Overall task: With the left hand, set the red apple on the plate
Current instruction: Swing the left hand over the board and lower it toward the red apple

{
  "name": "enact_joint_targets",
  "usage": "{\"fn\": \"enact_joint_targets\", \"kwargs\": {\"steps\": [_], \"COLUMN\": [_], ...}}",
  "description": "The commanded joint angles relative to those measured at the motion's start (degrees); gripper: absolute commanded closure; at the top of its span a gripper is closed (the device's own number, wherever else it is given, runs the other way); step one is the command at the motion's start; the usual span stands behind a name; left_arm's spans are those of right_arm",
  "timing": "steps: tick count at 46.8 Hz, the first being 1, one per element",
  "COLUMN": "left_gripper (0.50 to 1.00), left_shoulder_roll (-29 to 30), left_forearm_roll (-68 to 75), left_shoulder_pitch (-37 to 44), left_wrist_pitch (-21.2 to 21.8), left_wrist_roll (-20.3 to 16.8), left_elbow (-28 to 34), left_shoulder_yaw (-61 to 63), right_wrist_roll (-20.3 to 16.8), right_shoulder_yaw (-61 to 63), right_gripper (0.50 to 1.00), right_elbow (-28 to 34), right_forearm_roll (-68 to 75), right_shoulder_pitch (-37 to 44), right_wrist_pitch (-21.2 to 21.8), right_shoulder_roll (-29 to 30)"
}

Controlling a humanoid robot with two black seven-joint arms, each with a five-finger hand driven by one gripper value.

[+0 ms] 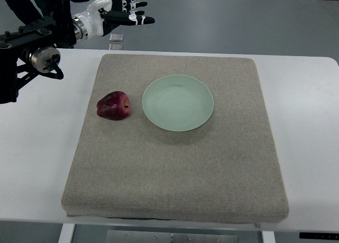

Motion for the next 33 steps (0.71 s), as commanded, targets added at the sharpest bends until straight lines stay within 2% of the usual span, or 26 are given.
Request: {"fn": "enact_joint_targets", "kwargs": {"steps": [1, 16, 29, 33], "left_gripper": [0.514, 0.514, 0.514, 0.514], "left_shoulder_roll": [1.90, 8.23, 11.22, 12.01], "left_forearm_roll": [0.88, 22.57, 41.92, 46.23], "left_shoulder_pitch": [-1.58, -4.66, -3.96, -3.96], "left_wrist_pitch": [-0.02, 0.42, -1.16, -2.92], "left_wrist_roll": [0.13, 0.13, -0.13, -0.39], "left_elbow": [-3.74, -12.10, -12.54, -12.54], "left_shoulder_yaw": [2.82, 7.57, 7.66, 7.66], "right_wrist_roll": [0.00, 0.00, 0.00, 0.00], "right_shoulder_yaw": [0.00, 0.00, 0.00, 0.00], "right_gripper": [0.570, 0.570, 0.568, 0.568], "right_elbow": [0.00, 0.00, 0.00, 0.00], "right_forearm_roll": [0.00, 0.00, 0.00, 0.00], "right_shoulder_pitch": [0.01, 0.01, 0.01, 0.01], "right_wrist_pitch": [-0.06, 0.02, -0.06, 0.02], "right_shoulder_roll": [0.00, 0.00, 0.00, 0.00]}}
